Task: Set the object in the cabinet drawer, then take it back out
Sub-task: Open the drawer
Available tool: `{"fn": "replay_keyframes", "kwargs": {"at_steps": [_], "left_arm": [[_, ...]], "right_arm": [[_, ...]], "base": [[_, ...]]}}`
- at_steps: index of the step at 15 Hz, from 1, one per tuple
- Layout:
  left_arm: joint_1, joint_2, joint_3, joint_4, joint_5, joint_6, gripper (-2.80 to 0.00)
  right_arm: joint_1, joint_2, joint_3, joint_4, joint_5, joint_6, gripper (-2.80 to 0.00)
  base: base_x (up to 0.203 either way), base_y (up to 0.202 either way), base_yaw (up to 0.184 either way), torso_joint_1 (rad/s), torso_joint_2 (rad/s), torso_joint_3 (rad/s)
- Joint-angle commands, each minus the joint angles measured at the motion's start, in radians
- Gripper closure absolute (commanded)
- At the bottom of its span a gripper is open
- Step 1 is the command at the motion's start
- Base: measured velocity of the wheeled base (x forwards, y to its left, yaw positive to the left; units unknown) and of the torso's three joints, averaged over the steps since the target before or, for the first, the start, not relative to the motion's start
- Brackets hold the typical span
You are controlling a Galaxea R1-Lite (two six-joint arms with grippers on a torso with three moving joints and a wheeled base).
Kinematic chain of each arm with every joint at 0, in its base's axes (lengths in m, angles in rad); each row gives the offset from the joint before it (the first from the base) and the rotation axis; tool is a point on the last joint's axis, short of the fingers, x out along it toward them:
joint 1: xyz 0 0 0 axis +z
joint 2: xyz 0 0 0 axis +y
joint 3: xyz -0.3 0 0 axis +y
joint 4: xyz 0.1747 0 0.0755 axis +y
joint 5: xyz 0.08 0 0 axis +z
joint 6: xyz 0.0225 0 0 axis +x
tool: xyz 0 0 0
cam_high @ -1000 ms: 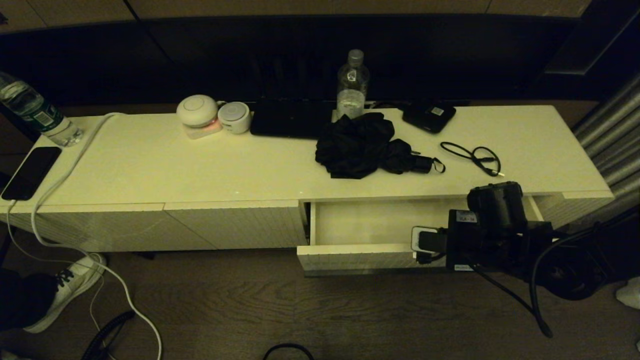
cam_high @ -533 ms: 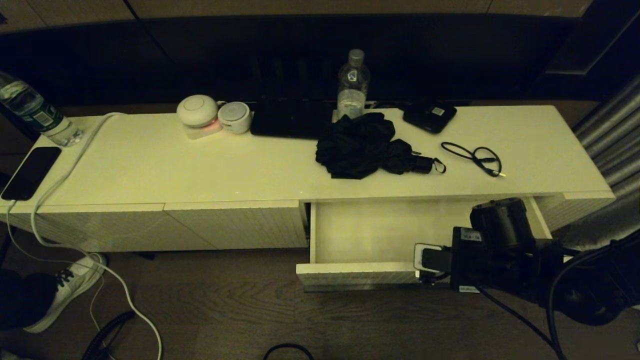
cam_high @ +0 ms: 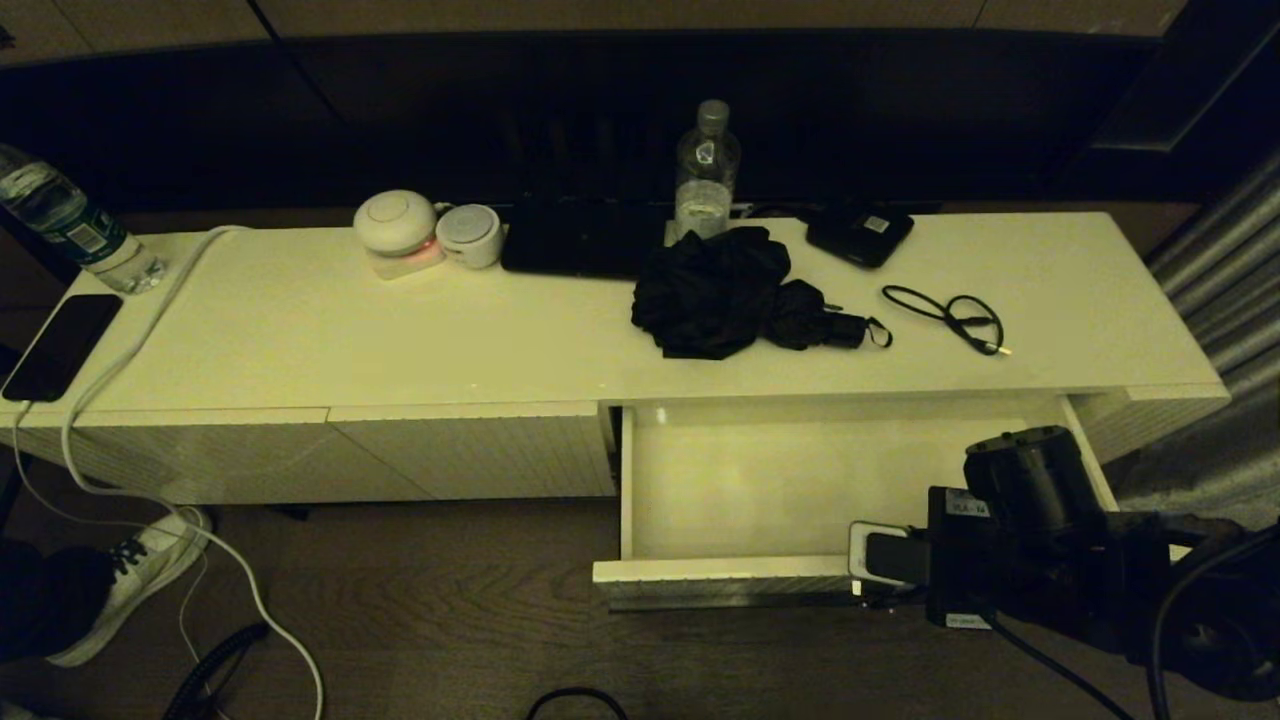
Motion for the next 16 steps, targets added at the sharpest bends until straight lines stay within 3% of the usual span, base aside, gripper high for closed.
{"fn": "replay_keyframes", "kwargs": {"at_steps": [1,7,16], "left_arm": [[0.0,-0.002,0.0,0.0,0.001,-0.001,0.0],[0.0,-0.002,0.0,0.0,0.001,-0.001,0.0],[0.0,-0.002,0.0,0.0,0.001,-0.001,0.0]], "right_arm": [[0.007,-0.004,0.016,0.003,-0.006,0.001,0.0],[0.062,-0.019,0.043,0.057,-0.026,0.087,0.0],[0.061,-0.043,0.081,0.058,-0.026,0.093,0.0]], "base": [[0.0,0.0,0.0,0.0,0.0,0.0],[0.0,0.0,0.0,0.0,0.0,0.0],[0.0,0.0,0.0,0.0,0.0,0.0]]}}
